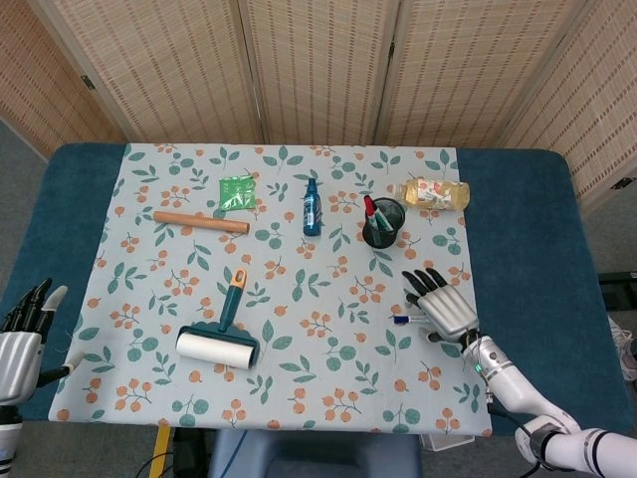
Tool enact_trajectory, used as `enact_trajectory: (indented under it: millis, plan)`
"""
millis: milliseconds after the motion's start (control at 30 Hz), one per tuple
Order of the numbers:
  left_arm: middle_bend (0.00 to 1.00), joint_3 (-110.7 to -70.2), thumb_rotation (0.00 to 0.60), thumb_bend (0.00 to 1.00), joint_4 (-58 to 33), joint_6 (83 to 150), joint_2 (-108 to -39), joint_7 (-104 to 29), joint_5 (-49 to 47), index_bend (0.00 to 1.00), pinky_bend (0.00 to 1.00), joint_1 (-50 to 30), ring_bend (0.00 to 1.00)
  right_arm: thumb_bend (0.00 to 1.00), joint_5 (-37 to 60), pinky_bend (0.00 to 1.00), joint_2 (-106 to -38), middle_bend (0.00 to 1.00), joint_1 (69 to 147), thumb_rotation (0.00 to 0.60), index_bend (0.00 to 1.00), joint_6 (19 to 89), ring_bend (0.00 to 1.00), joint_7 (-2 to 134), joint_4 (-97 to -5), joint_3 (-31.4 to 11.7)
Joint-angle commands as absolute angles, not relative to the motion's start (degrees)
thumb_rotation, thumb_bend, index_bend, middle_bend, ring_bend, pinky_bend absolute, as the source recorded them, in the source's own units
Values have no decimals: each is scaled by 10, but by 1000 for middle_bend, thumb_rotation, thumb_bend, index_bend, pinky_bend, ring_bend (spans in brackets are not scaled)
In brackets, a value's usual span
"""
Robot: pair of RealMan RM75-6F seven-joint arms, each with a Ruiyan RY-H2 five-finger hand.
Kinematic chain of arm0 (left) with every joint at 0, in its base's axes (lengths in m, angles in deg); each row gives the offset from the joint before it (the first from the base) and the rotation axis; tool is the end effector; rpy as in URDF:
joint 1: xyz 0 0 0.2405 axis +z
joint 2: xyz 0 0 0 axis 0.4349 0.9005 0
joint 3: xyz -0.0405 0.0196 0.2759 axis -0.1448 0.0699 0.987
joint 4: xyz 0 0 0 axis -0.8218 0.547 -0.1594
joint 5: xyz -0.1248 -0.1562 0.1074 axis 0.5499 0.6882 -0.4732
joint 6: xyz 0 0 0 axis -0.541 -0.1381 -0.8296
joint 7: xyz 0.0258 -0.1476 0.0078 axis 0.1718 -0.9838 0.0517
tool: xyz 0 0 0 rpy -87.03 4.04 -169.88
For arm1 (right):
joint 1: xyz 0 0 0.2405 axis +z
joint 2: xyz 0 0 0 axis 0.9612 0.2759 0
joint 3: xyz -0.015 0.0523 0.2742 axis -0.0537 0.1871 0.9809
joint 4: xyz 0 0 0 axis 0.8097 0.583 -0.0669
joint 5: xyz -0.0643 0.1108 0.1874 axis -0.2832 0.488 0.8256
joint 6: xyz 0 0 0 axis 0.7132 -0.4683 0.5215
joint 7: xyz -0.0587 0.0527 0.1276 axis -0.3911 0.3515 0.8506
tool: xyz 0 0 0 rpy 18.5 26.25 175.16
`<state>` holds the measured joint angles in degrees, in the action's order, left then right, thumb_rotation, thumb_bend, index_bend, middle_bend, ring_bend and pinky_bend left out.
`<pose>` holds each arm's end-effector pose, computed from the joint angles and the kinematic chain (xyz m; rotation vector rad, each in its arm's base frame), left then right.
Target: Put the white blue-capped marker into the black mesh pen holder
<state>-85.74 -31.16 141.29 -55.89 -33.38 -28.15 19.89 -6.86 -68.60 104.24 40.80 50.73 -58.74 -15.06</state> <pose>-0.3279 0.1985 0.1576 -1.4043 -0.7616 -0.9256 -0.2639 -0.3187 0.0003 1.9955 -0.8507 0.6969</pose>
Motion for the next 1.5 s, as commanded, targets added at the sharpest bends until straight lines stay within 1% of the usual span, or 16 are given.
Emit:
enact_trajectory:
  millis: [33,400,733,1167,1500]
  plan:
    - [0,-856,600,206,-309,1416,-558,-340,-286,0,219,199,0,266,-64,0,-701,0,1048,600,361,410,0,516,-573,-150]
    - [0,-855,600,206,-310,1432,-551,-355,-297,0,219,205,0,258,-62,0,-739,16,1062,600,436,420,0,518,-538,-152]
    - [0,-855,600,206,-309,1439,-546,-366,-302,0,218,208,0,255,-45,0,-757,20,1068,600,466,413,0,510,-516,-158]
    - [0,-854,600,206,-301,1461,-545,-385,-324,0,218,213,0,246,-27,0,-778,78,1081,600,561,405,0,492,-485,-158]
    - [0,-851,600,206,-292,1477,-544,-404,-340,0,218,217,0,252,2,0,-775,127,1091,600,638,392,0,461,-497,-152]
